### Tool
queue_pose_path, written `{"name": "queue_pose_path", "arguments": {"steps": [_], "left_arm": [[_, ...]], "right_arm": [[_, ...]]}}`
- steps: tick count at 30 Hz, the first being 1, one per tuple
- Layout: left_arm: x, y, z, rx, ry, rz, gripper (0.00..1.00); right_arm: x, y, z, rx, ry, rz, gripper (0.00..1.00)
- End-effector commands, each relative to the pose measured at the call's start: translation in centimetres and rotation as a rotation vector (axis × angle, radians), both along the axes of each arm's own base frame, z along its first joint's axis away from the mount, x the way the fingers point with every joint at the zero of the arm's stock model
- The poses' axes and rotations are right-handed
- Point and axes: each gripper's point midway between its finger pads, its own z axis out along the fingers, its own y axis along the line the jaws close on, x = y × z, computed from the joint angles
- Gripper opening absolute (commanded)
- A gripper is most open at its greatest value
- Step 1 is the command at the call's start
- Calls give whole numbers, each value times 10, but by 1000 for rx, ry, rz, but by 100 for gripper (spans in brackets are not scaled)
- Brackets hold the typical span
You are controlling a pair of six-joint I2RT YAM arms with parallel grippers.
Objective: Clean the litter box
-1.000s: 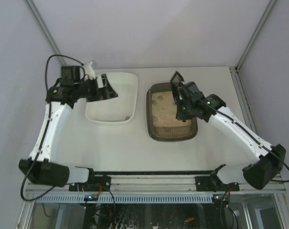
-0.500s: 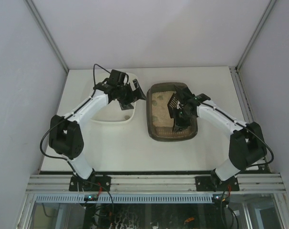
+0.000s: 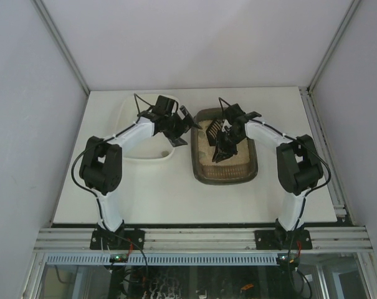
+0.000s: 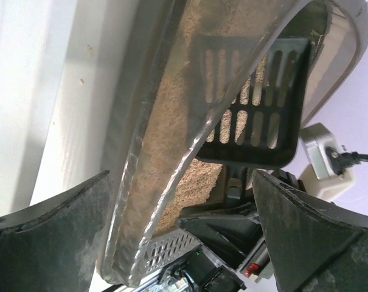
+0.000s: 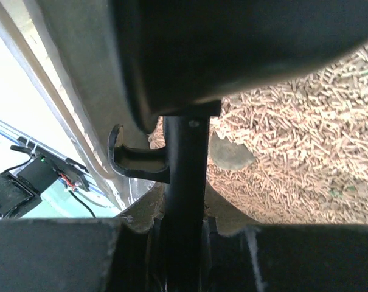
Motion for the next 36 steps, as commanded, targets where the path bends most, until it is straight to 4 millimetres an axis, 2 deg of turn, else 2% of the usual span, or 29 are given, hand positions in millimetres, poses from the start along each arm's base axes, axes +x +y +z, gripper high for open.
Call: {"name": "queue_pose_path", "arguments": {"steps": [1, 5, 13, 21, 29, 36], "left_arm": [[21, -19, 32, -104, -73, 15, 100], [21, -24, 27, -142, -45, 20, 100], [23, -25, 30, -156, -57, 20, 100], [25, -22, 30, -164, -60, 26, 100], [25, -17, 25, -164, -55, 29, 100], [24, -15, 20, -165, -41, 30, 100]], "right_arm": [[18, 13, 6, 68, -29, 17, 0], [22, 17, -1, 72, -12, 21, 0], [26, 31, -7, 83, 26, 71, 0], [9, 53, -5, 190, 90, 140, 0], [-23, 43, -7, 70, 111, 222, 0], [-37, 57, 2, 138, 127, 262, 0]]}}
